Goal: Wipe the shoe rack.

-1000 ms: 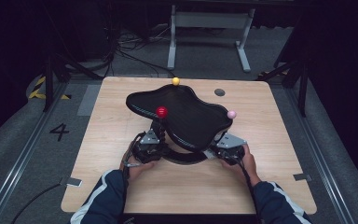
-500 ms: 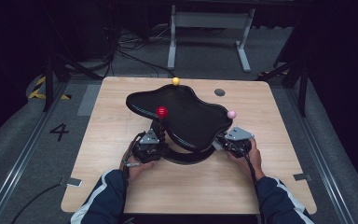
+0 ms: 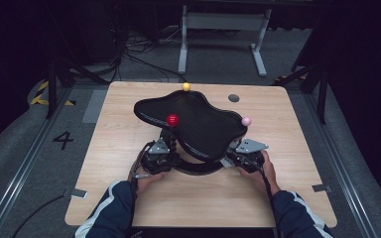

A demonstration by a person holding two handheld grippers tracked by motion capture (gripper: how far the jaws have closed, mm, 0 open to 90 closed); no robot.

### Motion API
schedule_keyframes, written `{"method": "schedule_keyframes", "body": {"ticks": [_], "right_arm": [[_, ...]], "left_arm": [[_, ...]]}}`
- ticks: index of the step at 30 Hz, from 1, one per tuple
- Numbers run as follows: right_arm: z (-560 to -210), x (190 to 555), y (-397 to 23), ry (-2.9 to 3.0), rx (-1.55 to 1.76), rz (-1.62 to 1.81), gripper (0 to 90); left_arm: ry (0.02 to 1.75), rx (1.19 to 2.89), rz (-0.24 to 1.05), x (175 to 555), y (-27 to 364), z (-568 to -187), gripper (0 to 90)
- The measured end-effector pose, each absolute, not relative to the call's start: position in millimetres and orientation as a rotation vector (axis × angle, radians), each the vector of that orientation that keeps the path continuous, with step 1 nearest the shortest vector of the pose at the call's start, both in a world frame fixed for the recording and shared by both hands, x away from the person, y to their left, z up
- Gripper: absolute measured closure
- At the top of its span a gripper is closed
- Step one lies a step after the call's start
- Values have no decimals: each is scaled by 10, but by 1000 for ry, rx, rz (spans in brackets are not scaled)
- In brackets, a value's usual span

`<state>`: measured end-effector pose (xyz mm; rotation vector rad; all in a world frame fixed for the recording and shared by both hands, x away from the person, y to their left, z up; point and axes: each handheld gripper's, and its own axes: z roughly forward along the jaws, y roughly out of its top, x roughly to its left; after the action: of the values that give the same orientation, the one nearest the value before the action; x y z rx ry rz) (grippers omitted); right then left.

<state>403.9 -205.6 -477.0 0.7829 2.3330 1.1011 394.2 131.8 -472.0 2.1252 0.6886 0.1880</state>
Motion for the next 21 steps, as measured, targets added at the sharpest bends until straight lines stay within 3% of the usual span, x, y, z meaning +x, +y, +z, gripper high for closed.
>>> {"method": "schedule_keyframes", "body": {"ticks": [13,21], "right_arm": [[-4764,3800,-1703,2410,665,1156,807],[-4765,3673,-1485,2412,547,1152,807]], "left_arm": [[711,2119,200,3846,1289,-4719,744],[633,2157,215,3873,1295,-4714,742]]}}
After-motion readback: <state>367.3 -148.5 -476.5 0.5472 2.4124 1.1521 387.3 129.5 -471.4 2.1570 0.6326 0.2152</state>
